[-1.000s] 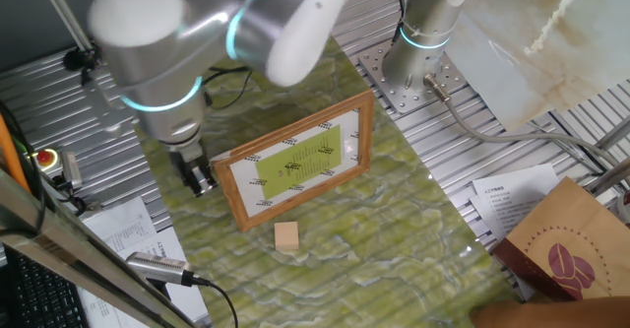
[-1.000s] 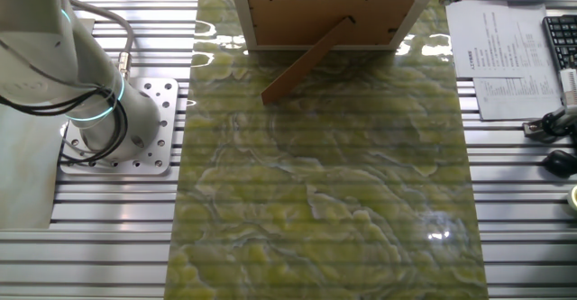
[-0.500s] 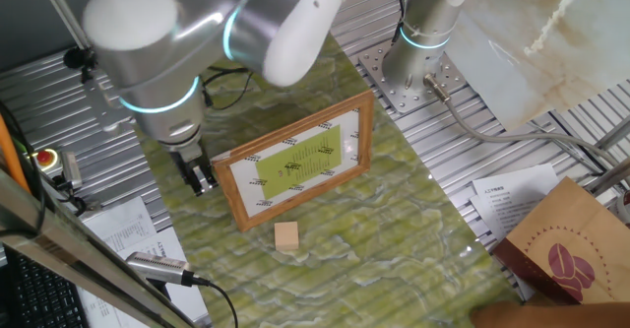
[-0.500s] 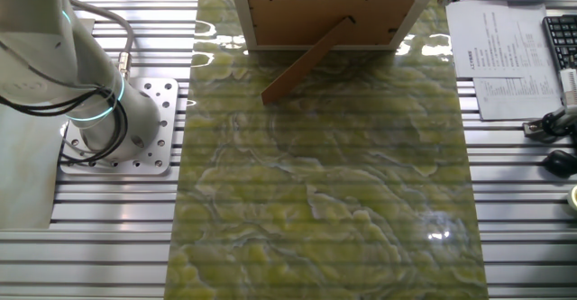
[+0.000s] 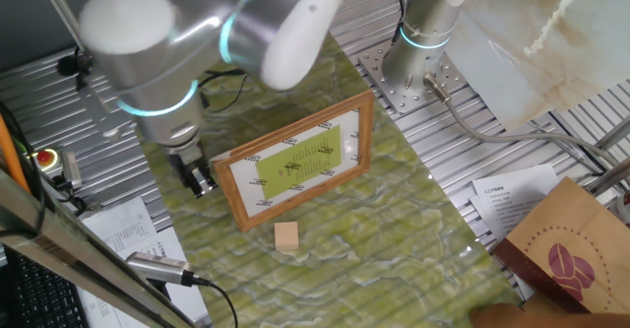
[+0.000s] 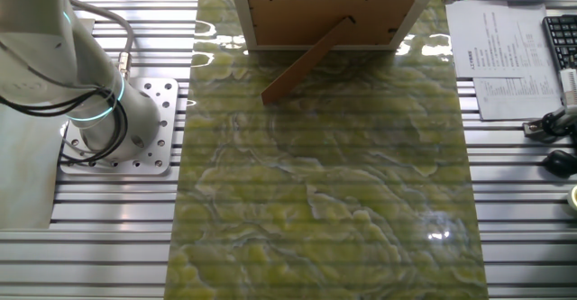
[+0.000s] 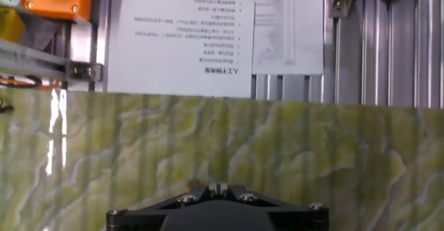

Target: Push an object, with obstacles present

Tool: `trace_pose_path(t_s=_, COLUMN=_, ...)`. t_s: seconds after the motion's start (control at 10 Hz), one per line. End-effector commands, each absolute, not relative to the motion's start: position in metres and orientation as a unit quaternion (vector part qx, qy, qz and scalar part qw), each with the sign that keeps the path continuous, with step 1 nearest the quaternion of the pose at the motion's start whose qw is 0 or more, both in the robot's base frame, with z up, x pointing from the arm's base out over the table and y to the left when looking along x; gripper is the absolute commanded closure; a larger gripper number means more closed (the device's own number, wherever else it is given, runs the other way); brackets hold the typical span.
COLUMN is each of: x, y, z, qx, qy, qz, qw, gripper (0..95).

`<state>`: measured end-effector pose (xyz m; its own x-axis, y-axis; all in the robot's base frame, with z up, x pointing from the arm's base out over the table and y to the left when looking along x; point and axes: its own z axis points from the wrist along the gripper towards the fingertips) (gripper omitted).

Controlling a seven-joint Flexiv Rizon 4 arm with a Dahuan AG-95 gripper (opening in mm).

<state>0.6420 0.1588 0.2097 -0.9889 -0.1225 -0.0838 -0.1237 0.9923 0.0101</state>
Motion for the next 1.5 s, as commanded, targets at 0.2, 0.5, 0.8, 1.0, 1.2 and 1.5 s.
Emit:
trace_pose_path(t_s=0.2, x=0.669, y=0.151, z=0.228, qx=-0.062, qy=0.998, qz=0.01, qw=0.006, gripper=95.0)
trace_pose_path(t_s=0.5, x=0.695, y=0.134, z=0.236, qx=-0.065, qy=0.998, qz=0.011, qw=0.002, gripper=95.0)
trace_pose_path(t_s=0.8, x=0.7, y=0.096, z=0.228, qx=-0.086, qy=0.996, qz=0.011, qw=-0.002, gripper=95.0)
trace_pose_path(t_s=1.0, x=0.699, y=0.074, z=0.224, qx=-0.101, qy=0.995, qz=0.012, qw=-0.006, gripper=95.0)
trace_pose_path(t_s=1.2, x=0.697, y=0.061, z=0.222, qx=-0.105, qy=0.994, qz=0.012, qw=-0.013, gripper=95.0)
trace_pose_path(t_s=1.5, x=0.683, y=0.035, z=0.211, qx=-0.101, qy=0.995, qz=0.013, qw=-0.009, gripper=95.0)
